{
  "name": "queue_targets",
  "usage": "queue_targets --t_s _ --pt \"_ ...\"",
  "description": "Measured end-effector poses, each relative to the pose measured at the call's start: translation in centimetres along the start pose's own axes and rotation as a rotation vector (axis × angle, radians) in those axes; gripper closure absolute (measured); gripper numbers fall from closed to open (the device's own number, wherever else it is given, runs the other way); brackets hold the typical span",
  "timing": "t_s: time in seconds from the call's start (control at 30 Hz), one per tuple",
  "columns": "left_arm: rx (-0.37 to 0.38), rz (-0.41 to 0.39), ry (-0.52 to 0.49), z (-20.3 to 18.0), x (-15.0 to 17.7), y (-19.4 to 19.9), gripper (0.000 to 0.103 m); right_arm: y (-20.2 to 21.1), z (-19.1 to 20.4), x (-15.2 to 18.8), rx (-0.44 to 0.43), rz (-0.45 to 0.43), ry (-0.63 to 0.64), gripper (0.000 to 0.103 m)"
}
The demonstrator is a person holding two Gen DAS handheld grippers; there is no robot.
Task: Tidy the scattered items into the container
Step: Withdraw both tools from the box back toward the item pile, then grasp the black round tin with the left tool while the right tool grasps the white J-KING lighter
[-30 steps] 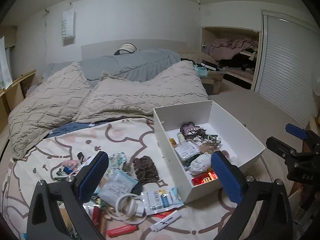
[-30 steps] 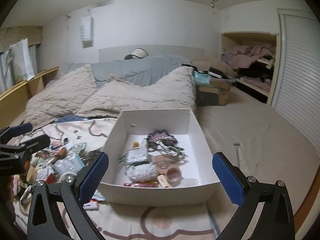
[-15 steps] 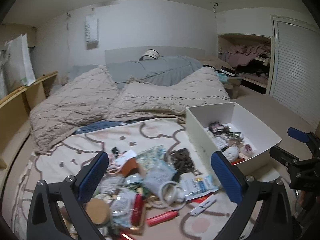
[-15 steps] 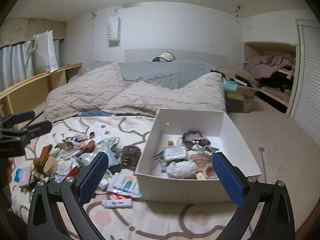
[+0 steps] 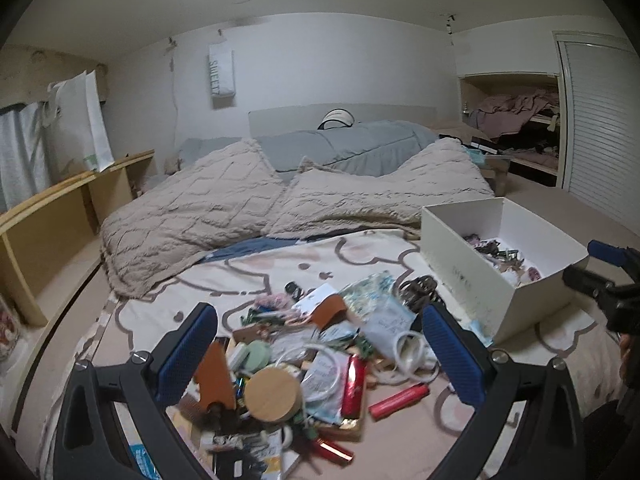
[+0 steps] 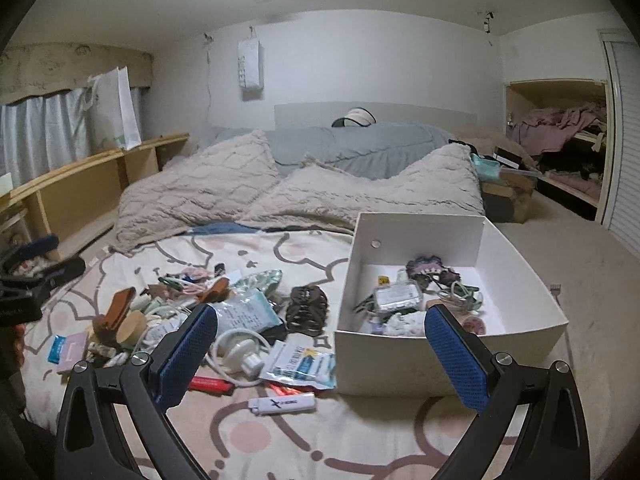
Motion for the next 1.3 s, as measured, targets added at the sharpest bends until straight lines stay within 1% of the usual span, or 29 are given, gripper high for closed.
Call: queue_targets --t_s 0.07,0.17,0.43,0.57,0.63,0.73,0.9,1.0,1.13,1.23,1.3 --pt "-0.008 0.005 0.011 0.7 0.9 -0.2 0.0 -0.2 0.4 0.4 -0.004 -0.009 0.0 0.0" --pt "-0.022 0.014 0.021 1.5 2.2 -0.6 0.0 -0.9 0.6 1.3 -0.011 0.0 -0.004 0.0" --pt "-0.045 0.067 0.065 3.4 5.2 -1.5 0.0 -2.2 0.7 3.4 -0.03 0.006 -0.032 0.0" --pt "-0.043 0.13 0.109 4.5 7.3 -1.7 0.0 -2.6 0.9 4.4 -0.03 0.009 -0.036 0.0" --pt "-0.029 0.169 0.134 4.9 8.3 -1.8 0.0 -2.9 1.2 5.0 -0.037 0.03 -0.038 0.0" --pt "-0.037 0.226 0.163 5.4 9.9 -2.1 0.0 -3.3 1.5 5.9 -0.041 0.044 -0.034 0.0" --pt "-0.021 0.332 0.268 6.8 12.3 -3.2 0.0 -4.0 1.8 7.2 -0.062 0.084 -0.042 0.0" --pt "-0.032 0.357 0.306 7.4 13.0 -3.5 0.002 -4.5 1.9 7.9 -0.058 0.108 -0.032 0.0" --pt "-0.027 0.393 0.342 7.7 13.8 -4.0 0.002 -5.2 1.8 8.9 -0.07 0.144 -0.045 0.0" --pt "0.002 0.411 0.369 7.8 14.2 -4.2 0.004 -5.5 1.7 9.3 -0.073 0.164 -0.048 0.0" --pt "0.044 0.42 0.383 7.7 14.3 -4.2 0.006 -5.7 1.7 9.5 -0.073 0.173 -0.051 0.0"
Point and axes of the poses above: each gripper's, at about its wrist camera, not at the fingertips, and y roughly against the way its jaws point, z to its left, x to its underside, the point moved 3 cm from there along -y, roughly the way its jaws point, and after that the axes turned 14 degrees about -x, right-handed, at the moved point
